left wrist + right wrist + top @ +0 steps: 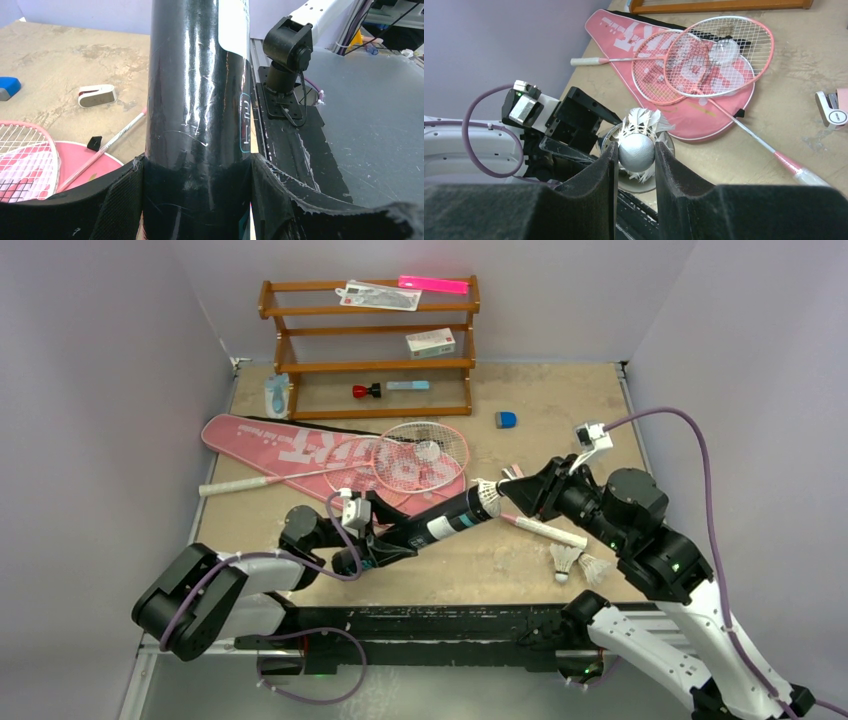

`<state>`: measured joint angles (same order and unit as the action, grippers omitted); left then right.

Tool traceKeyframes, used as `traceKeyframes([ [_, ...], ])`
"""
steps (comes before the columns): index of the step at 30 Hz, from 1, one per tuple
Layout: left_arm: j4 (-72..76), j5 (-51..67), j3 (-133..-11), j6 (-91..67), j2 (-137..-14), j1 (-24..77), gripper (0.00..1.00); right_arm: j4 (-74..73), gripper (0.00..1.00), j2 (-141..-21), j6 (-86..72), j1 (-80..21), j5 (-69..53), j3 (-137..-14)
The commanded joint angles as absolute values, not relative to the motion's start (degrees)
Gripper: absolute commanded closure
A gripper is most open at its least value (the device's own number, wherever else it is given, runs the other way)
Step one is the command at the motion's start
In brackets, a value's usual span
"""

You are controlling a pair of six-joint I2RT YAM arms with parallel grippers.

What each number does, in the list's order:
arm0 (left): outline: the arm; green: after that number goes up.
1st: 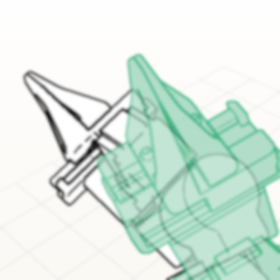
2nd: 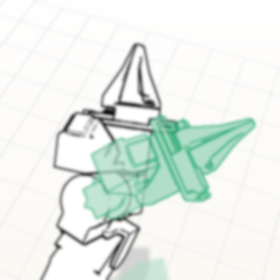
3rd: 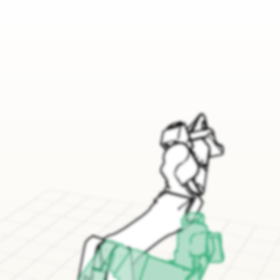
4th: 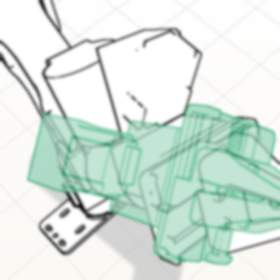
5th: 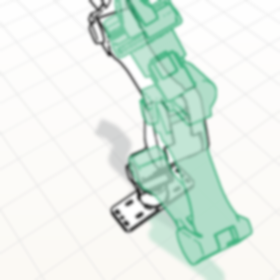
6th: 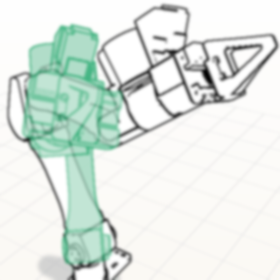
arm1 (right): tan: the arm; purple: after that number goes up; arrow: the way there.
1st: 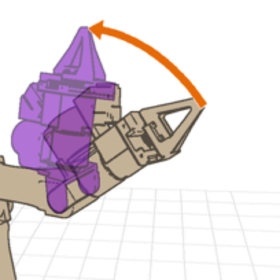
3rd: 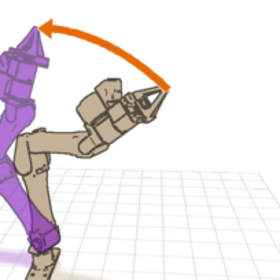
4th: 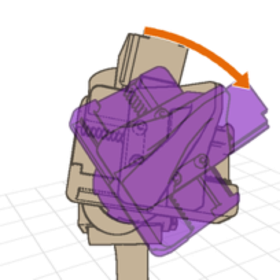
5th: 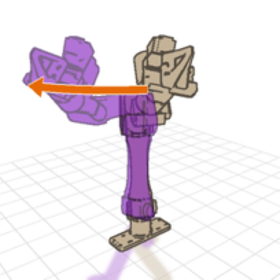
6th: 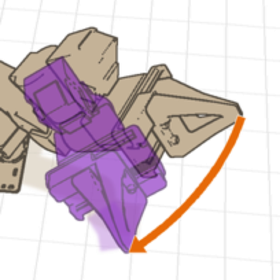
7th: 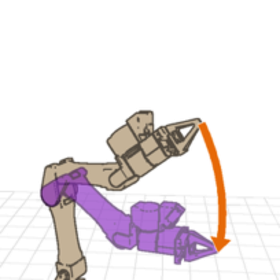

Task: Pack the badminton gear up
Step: Place the shuttlecock at the shuttle tube.

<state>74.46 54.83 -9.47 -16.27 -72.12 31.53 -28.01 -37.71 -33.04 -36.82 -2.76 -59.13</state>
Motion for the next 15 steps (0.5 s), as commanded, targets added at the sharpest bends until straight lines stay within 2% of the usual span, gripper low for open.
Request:
traceKeyframes([
  [1,80.2,54.5,-9.8,-14.7,-70.1,31.6,0.52,-29.4,1.00,-35.4,-33.6,-37.0,-3.5,-58.1],
  [10,81.6,54.0,-9.9,-15.7,-71.3,31.6,0.52,-22.6,1.00,-27.5,-33.0,-37.0,-4.5,-52.7],
  [15,82.6,54.3,-10.3,-16.5,-72.4,31.6,0.52,-21.4,1.00,-26.9,-30.9,-37.0,-5.8,-52.1],
])
